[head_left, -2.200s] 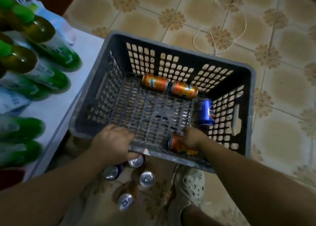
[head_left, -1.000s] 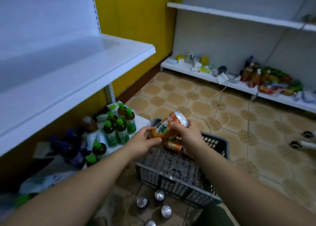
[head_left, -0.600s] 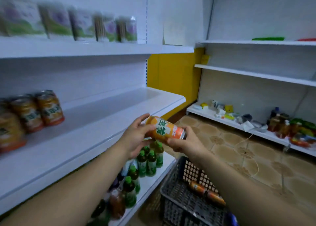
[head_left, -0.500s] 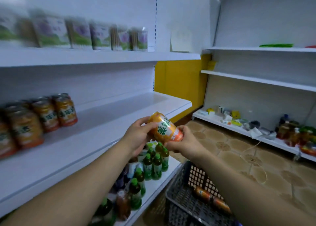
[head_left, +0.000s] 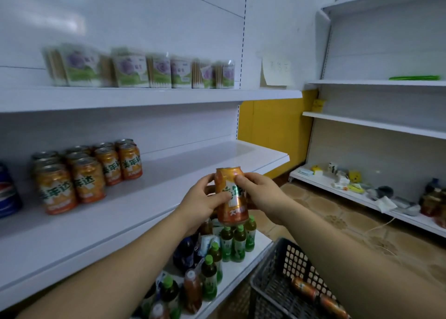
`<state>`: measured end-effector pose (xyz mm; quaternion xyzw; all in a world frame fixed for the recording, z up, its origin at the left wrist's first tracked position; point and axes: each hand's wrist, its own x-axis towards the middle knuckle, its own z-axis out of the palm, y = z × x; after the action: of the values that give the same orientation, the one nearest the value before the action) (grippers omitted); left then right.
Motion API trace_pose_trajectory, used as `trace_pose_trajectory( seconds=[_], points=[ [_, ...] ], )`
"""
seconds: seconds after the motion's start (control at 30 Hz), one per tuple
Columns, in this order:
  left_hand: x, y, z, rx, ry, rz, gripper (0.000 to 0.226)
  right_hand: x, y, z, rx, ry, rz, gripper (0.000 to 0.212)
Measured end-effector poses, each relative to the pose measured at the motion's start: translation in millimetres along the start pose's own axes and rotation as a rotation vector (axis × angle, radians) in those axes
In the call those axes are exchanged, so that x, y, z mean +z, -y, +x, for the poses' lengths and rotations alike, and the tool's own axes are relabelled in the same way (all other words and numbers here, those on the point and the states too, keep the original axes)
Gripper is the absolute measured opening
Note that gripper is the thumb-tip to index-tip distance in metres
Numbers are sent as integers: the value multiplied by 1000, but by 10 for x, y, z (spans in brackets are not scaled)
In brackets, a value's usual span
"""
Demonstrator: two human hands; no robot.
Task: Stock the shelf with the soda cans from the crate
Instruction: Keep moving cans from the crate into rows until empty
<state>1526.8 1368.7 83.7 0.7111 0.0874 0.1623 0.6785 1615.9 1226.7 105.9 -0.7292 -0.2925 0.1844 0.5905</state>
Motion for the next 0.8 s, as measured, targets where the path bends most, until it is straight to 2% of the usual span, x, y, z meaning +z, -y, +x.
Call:
trace_pose_trajectory(
  seconds=[0.1,0.23,0.33,0.47,0.6,0.67,0.8],
  points=[
    [-91,16,-66,0,63,100,92,140,61,56,-45,-32,2,38],
    [-369,-44,-123,31,66,239,102,365,175,139,-75,70,-109,63],
    [-646,-27,-235,3,36,292,94,641,284,183,-131,53,-108,56],
    [-1093,35,-447,-71,-24,518,70,1057,342,278,-159,82,-25,54],
    [-1468,77,-663,-140,-136,562,66,1513,384,380,-196,154,6,51],
    [-1673,70,-782,-174,-182,721,71,1725,396,433,-201,183,23,52],
    [-2126,130,-1049,-351,-242,1179,78,2050,395,543,-193,219,-6,61]
  ],
)
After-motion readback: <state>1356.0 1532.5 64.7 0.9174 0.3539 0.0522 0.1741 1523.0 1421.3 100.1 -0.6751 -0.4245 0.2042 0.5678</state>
